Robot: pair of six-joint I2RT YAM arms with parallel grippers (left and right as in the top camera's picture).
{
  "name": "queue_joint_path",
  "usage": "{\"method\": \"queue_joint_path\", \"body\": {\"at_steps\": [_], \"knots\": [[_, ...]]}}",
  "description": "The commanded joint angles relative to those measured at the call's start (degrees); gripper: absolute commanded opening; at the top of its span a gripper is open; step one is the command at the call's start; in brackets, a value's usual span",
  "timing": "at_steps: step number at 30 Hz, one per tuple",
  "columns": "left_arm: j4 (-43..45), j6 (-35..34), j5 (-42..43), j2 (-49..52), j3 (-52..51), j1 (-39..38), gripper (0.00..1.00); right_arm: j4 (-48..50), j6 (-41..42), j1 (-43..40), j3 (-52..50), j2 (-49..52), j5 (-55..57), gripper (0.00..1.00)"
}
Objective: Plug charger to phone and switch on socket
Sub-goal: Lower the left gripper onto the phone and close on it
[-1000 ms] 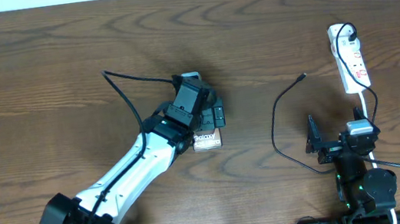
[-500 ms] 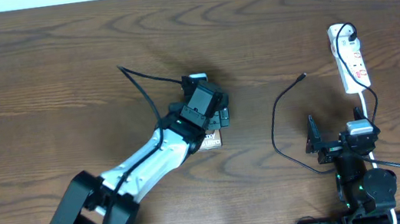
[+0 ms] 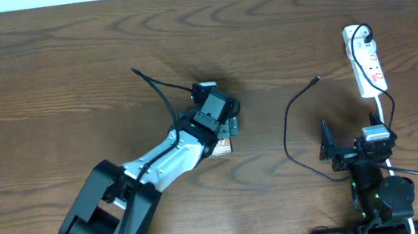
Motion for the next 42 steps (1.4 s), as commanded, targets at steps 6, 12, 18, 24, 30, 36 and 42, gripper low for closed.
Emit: {"method": "queue_joint_path", "body": {"at_steps": [6, 12, 18, 24, 30, 36, 42], "knots": [[-0.07, -1.81, -0.39, 4.22, 1.36, -0.02, 0.98, -0.24, -0.48, 0.55, -0.04, -0.17, 0.04, 0.99], [-0.26, -1.99, 1.88, 4.96, 1.33, -0.02, 0.98, -0.24, -0.48, 0.55, -0.04, -0.17, 0.02, 0.99], [-0.98, -1.97, 2.16, 4.96, 1.33, 0.04, 0.98, -0.22, -0.48, 0.55, -0.04, -0.15, 0.02, 0.99], [-5.64, -1.75, 2.64, 4.96, 1.33, 0.04, 0.98, -0.22, -0.48, 0.55, -0.07, -0.15, 0.02, 0.99], [-9.9, -1.75, 4.11, 4.96, 1.33, 0.15, 0.98, -0.24, -0.48, 0.55, -0.04, -0.15, 0.04, 0.99], [-10.49, -1.77, 4.11, 4.94, 1.36, 0.17, 0.93, -0.22, -0.48, 0.55, -0.04, -0.15, 0.02, 0.99], [-13.11, -2.19, 4.11, 4.94, 1.36, 1.22, 0.87, -0.22, -0.48, 0.55, -0.04, -0.04, 0.04, 0.99]]}}
